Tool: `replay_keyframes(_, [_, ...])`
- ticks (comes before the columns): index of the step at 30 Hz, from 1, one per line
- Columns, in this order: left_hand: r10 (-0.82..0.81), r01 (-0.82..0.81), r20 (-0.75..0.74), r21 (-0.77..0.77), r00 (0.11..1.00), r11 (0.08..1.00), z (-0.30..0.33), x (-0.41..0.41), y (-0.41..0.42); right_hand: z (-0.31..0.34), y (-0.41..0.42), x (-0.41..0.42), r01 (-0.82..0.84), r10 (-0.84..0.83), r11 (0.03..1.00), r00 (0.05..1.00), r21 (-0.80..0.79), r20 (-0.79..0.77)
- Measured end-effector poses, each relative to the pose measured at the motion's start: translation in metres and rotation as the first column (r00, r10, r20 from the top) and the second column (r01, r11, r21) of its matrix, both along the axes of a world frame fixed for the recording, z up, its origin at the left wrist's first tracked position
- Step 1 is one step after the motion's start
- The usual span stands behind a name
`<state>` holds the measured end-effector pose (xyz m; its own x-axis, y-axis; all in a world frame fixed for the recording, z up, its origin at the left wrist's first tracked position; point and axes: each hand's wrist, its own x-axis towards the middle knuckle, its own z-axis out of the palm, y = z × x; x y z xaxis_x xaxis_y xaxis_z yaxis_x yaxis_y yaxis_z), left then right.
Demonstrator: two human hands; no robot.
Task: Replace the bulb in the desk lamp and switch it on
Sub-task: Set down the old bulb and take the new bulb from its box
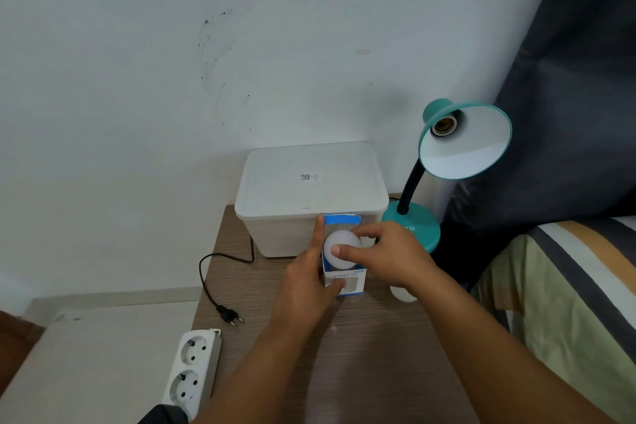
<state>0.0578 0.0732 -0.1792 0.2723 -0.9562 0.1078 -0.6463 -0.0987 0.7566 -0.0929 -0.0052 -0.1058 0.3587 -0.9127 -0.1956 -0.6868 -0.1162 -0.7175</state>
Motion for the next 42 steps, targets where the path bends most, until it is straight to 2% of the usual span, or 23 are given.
replay_keyframes(5, [0.009, -0.009, 0.016, 0.02, 1.0, 1.0, 0.001, -0.001, 0.001, 0.01, 0.015, -0.015, 0.018, -0.013, 0.999, 0.988, -0.03, 0.157])
replay_keyframes(11, [0.015, -0.019, 0.085, 0.037, 0.996, 0.999, 0.003, -0.002, -0.001, 0.02, 0.029, -0.036, 0.014, -0.003, 0.998, 0.983, -0.057, 0.186])
replay_keyframes(16, [0.054, -0.054, 0.042, -0.001, 0.998, 0.999, 0.005, -0.006, 0.0, 0.018, 0.04, -0.052, 0.046, -0.028, 0.996, 0.977, -0.082, 0.212])
replay_keyframes(21, [0.052, -0.055, 0.118, 0.023, 0.992, 0.998, 0.004, -0.009, 0.003, 0.009, 0.049, -0.066, 0.069, -0.048, 0.995, 0.966, -0.076, 0.255])
replay_keyframes(42, [0.039, -0.053, 0.127, 0.109, 0.991, 0.993, 0.001, -0.01, 0.013, -0.016, 0.059, -0.093, 0.208, -0.189, 0.978, 0.879, 0.004, 0.438])
